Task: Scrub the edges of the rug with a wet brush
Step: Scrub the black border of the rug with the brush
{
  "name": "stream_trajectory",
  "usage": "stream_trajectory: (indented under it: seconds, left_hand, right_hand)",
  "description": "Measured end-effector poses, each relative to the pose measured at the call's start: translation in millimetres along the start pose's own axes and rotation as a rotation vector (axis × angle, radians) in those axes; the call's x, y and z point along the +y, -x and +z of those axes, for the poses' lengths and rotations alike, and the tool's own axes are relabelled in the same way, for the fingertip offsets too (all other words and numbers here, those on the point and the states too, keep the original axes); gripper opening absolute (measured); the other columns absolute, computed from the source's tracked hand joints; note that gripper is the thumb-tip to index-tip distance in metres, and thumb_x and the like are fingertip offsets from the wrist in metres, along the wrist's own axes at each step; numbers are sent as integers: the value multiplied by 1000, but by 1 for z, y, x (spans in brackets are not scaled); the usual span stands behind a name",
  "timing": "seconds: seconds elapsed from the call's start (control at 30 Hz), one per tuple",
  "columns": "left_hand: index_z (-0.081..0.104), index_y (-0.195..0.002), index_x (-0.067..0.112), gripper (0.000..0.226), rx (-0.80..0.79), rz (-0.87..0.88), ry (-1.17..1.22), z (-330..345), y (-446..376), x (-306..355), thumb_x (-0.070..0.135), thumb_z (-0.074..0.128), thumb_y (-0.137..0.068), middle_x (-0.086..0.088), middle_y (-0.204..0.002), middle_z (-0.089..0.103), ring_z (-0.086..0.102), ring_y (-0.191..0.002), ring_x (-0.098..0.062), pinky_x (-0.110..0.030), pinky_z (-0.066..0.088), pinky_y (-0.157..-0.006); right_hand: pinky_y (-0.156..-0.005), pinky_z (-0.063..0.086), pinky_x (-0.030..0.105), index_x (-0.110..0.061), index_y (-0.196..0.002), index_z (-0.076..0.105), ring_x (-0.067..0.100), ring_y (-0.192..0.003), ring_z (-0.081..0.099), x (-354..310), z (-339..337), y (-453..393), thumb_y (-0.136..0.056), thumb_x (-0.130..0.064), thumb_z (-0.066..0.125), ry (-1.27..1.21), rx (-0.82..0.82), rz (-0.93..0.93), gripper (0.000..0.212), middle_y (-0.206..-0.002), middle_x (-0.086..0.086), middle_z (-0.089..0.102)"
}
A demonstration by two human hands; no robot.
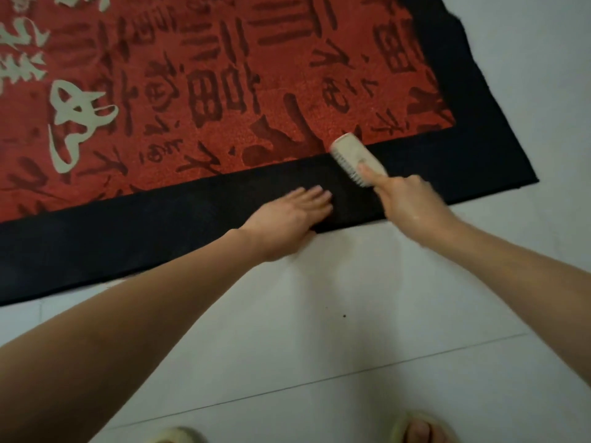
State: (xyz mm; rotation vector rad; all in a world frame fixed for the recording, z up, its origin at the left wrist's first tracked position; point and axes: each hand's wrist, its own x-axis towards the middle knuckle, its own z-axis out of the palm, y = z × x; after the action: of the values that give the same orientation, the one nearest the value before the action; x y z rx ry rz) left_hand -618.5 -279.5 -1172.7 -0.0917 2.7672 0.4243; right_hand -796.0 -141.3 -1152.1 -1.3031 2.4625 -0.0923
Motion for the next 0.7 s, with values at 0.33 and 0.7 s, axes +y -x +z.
stream_trajectory:
  seconds: [0.33, 0.7]
  left_hand:
    - [0, -157, 12, 69, -45, 469, -112, 14, -48, -3, 48, 25, -103, -8, -164, -3, -7, -151, -19, -34, -5, -123]
    - [3, -157, 10, 71, 67, 335, -55, 28, -45, 7, 52, 18, -102, -9, -164, 3, -5, -151, -20, -34, -9, -121]
  right_hand:
    - [-65, 36, 36, -33, -151, 19, 31, -71, 57, -34, -30, -50, -102, -49, 19, 301, -39, -454, 52, -72, 9, 57]
    - [-44, 41, 21, -10, -52, 64, 24, -36, 58, -14, 4, -62, -90, -24, 41, 520, -79, -92, 47, -44, 6, 59]
